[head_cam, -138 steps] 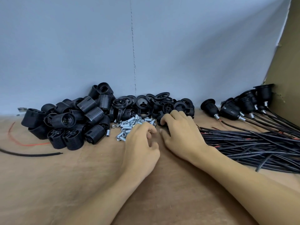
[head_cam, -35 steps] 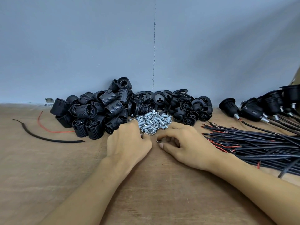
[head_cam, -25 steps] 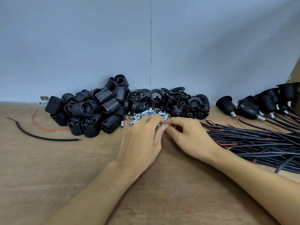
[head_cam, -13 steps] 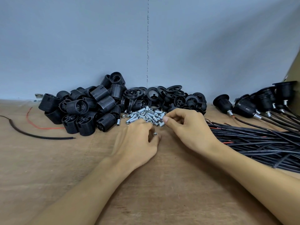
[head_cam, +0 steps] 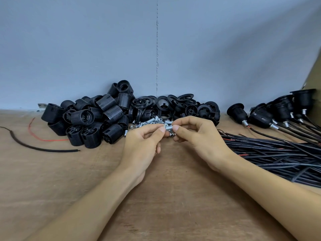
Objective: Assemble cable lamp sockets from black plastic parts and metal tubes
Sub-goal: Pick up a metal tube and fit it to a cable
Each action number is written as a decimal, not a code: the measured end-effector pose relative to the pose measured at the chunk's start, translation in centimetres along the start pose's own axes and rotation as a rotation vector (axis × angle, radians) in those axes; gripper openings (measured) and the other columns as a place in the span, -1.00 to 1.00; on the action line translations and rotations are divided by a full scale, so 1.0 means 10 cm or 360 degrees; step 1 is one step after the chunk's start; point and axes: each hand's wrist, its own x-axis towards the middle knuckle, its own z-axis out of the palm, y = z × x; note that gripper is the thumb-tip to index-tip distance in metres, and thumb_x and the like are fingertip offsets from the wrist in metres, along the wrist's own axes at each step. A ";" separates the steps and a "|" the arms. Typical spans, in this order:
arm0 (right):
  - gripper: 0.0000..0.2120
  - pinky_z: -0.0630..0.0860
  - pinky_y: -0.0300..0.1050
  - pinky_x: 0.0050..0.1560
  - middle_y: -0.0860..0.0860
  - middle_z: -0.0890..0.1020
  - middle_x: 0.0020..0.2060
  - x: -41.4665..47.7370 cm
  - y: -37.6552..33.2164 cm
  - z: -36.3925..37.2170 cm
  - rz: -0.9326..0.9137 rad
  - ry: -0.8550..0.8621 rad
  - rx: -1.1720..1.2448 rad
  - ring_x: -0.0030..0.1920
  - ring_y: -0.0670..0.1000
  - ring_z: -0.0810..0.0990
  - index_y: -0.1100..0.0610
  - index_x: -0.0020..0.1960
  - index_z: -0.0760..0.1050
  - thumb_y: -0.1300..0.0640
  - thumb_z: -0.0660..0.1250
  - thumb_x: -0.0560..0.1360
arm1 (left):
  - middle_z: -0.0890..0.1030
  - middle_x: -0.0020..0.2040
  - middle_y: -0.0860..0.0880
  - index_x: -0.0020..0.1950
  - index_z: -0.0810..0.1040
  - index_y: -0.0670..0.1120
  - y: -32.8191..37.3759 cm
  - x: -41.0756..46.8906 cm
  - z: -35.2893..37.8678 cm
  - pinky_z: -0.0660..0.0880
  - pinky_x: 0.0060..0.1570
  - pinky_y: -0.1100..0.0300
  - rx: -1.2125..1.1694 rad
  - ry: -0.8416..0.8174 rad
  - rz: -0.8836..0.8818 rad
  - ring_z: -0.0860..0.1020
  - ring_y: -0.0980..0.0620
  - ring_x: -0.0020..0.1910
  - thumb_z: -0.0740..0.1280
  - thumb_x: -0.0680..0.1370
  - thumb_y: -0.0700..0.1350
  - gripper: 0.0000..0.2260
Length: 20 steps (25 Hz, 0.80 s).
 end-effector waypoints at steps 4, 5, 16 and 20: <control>-0.94 0.65 -0.14 -0.04 0.11 0.73 -0.19 -0.02 -0.01 -0.02 -0.0076 -0.0013 -0.0021 -0.21 -0.02 0.70 0.16 0.00 0.66 0.26 0.43 0.54 | 0.76 -0.08 -0.02 0.10 0.70 -0.05 -0.02 0.02 -0.03 0.38 -0.48 0.36 -0.0101 -0.0108 -0.0060 0.48 0.15 -0.49 0.40 0.61 -0.15 -0.88; -0.93 0.64 -0.17 -0.04 0.11 0.73 -0.18 -0.03 -0.01 -0.02 -0.0097 -0.0020 -0.0040 -0.20 -0.02 0.70 0.17 0.00 0.66 0.26 0.43 0.54 | 0.76 -0.08 -0.02 0.10 0.70 -0.05 -0.02 0.03 -0.03 0.39 -0.47 0.35 -0.0093 -0.0127 -0.0063 0.50 0.14 -0.49 0.40 0.60 -0.16 -0.88; -0.88 0.61 -0.14 0.03 -0.07 0.72 -0.17 -0.09 -0.06 0.00 -0.0293 0.0008 -0.0341 -0.12 -0.08 0.68 0.03 -0.01 0.67 0.23 0.46 0.52 | 0.76 -0.10 -0.08 0.03 0.73 -0.05 -0.02 0.04 -0.04 0.40 -0.46 0.33 -0.0154 -0.0128 -0.0089 0.51 0.11 -0.50 0.43 0.56 -0.18 -0.89; -0.86 0.56 -0.23 -0.03 -0.08 0.71 -0.15 -0.12 -0.05 -0.01 -0.0378 0.0019 -0.0441 -0.13 -0.11 0.66 0.02 -0.01 0.67 0.24 0.46 0.52 | 0.75 -0.12 -0.11 0.00 0.74 -0.06 -0.01 0.04 -0.04 0.39 -0.46 0.33 -0.0166 -0.0145 -0.0089 0.50 0.10 -0.52 0.43 0.56 -0.21 -0.89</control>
